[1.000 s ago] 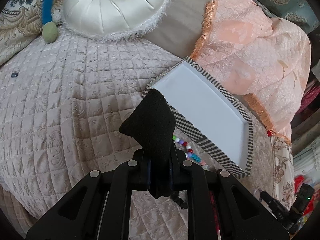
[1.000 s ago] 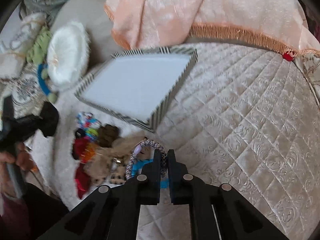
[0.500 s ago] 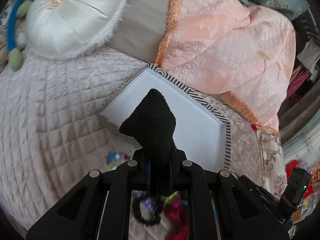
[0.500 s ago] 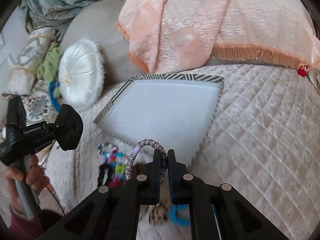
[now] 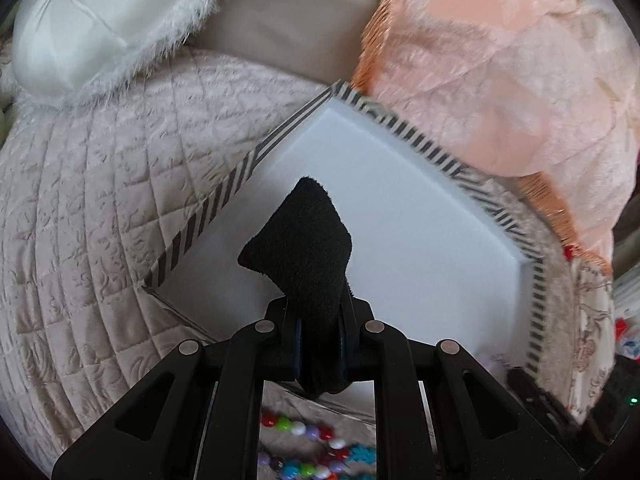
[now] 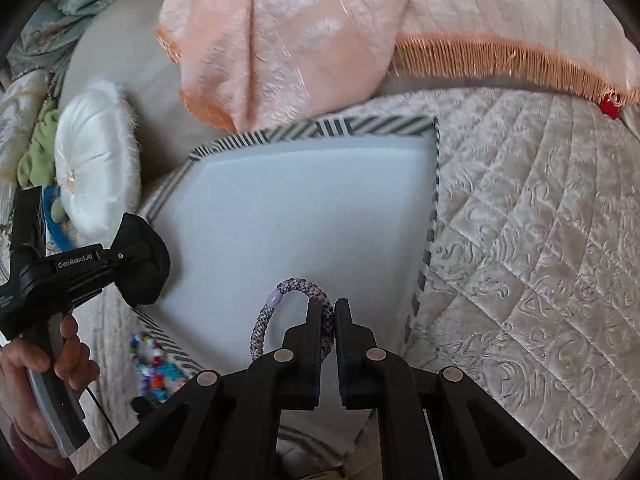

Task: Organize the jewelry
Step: 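Lower the black bow into the tray and open left while right releases hair tie there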

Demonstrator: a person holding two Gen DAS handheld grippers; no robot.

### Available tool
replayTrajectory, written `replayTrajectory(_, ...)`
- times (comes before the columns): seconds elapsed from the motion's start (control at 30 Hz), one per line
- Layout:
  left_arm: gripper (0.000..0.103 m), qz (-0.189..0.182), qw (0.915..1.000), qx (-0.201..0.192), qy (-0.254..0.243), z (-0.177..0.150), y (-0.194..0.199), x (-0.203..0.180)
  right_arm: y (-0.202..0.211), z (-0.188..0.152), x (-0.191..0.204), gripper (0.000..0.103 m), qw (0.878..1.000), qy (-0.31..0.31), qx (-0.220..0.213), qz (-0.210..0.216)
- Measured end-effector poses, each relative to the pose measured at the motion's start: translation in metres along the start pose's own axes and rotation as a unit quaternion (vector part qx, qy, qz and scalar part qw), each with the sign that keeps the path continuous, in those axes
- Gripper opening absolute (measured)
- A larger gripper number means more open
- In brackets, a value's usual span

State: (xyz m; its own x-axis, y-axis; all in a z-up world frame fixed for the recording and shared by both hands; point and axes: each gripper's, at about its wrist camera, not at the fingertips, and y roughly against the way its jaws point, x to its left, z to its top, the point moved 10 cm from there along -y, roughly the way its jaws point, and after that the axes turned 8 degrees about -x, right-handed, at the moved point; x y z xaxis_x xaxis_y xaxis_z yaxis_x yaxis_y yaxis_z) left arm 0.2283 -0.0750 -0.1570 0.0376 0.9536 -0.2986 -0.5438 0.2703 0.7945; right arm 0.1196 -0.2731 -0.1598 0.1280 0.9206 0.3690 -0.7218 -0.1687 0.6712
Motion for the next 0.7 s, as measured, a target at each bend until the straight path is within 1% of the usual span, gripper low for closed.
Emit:
replayTrajectory(0.13, 0.013, 0.018, 0.9997, 0.011, -0.015, -0.013, 0.001, 0.007, 0.003, -0.001, -0.001, 0.006, 1.0, 0.027, 0.009, -0.009)
replayTrajectory(0.2, 0.016, 0.026, 0.9992, 0.016, -0.025, -0.022, 0.007, 0.01, 0.004, -0.003, -0.004, 0.006, 0.999, 0.034, 0.018, -0.01)
replayTrajectory(0.23, 0.016, 0.024, 0.9992, 0.02, -0.025, -0.027, 0.01, 0.01, 0.005, -0.004, -0.006, 0.005, 0.999, 0.035, 0.023, -0.008)
replayTrajectory(0.37, 0.018, 0.025, 0.9986, 0.029, -0.035, -0.046, 0.025, 0.008, 0.009, -0.005, -0.015, 0.005, 0.998, 0.055, 0.03, -0.03)
replayTrajectory(0.47, 0.021, 0.016, 0.9988, 0.04, -0.026, -0.057, 0.033, 0.006, 0.012, -0.003, -0.021, 0.005, 0.997, 0.056, 0.027, -0.049)
replayTrajectory(0.5, 0.023, 0.016, 0.9988, 0.038, -0.026, -0.058, 0.034, 0.004, 0.013, -0.002, -0.022, 0.006, 0.997, 0.055, 0.025, -0.053)
replayTrajectory(0.57, 0.031, 0.02, 0.999, 0.027, -0.029, -0.057, 0.04, 0.003, 0.017, -0.001, -0.022, 0.006, 0.997, 0.052, 0.019, -0.05)
replayTrajectory(0.63, 0.053, 0.02, 0.9994, 0.012, -0.027, -0.054, 0.049, 0.005, 0.026, 0.001, -0.017, 0.006, 0.998, 0.049, 0.009, -0.035)
replayTrajectory(0.7, 0.063, 0.027, 0.9994, -0.009, -0.022, -0.049, 0.059, 0.009, 0.035, 0.004, -0.01, 0.008, 0.999, 0.049, -0.002, -0.023)
